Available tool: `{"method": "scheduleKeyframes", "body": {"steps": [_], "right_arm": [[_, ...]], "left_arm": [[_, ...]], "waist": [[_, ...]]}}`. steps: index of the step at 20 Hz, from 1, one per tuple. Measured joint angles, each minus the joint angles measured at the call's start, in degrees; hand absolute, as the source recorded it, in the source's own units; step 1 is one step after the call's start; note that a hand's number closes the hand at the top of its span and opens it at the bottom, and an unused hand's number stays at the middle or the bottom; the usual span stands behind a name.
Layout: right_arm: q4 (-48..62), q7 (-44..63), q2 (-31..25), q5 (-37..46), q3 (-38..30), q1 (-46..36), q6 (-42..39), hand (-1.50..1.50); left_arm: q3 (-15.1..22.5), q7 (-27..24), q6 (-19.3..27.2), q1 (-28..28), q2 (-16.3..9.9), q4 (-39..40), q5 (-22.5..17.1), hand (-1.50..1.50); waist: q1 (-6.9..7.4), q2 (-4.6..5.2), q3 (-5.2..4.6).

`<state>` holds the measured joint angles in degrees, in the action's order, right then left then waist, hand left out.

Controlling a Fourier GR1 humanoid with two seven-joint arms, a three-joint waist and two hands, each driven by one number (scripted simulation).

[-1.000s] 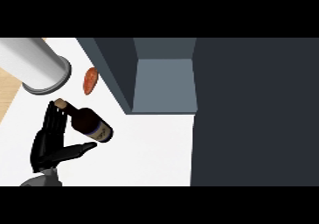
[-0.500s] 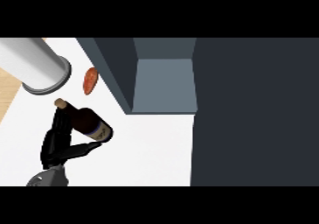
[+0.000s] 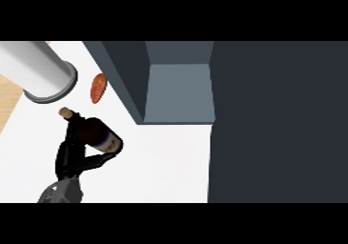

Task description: Pick up the wine, place it into the cabinet and close the cabinet

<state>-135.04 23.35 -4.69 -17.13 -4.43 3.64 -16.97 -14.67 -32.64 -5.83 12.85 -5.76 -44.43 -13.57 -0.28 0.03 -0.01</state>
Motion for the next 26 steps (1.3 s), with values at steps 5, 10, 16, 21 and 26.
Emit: {"method": "scheduleKeyframes", "body": {"steps": [5, 10, 16, 21, 26], "right_arm": [[0.4, 0.2, 0.1, 0.0, -0.2, -0.8, 0.3, -1.5], [1.2, -0.7, 0.0, -0.4, -0.9, -0.5, -0.5, -1.5], [-0.1, -0.9, 0.9, 0.5, 0.1, 1.1, -0.6, -1.5], [-0.4, -1.3, 1.0, 1.0, 0.3, 1.8, -1.2, -1.5], [-0.9, -1.7, 1.8, 2.5, 1.5, 2.7, -1.3, -1.5]], "left_arm": [[-1.1, -2.9, -3.3, 3.1, -0.4, 5.7, -2.0, -1.5], [-1.7, -6.9, -6.0, 5.0, -1.5, 12.2, -2.5, 1.5], [-1.7, -12.8, -8.7, 7.7, -1.8, 20.8, -1.8, 1.5], [-1.3, -13.7, -9.4, 9.9, -2.6, 24.5, -1.3, 1.5], [-0.3, -15.9, -8.0, 10.4, -1.5, 26.0, -0.2, 1.5]], "waist": [[-0.04, 0.01, -0.01], [-0.06, 0.03, -0.02], [-0.23, 0.06, 0.0], [-0.24, 0.08, -0.03], [-0.24, 0.06, -0.02]]}}
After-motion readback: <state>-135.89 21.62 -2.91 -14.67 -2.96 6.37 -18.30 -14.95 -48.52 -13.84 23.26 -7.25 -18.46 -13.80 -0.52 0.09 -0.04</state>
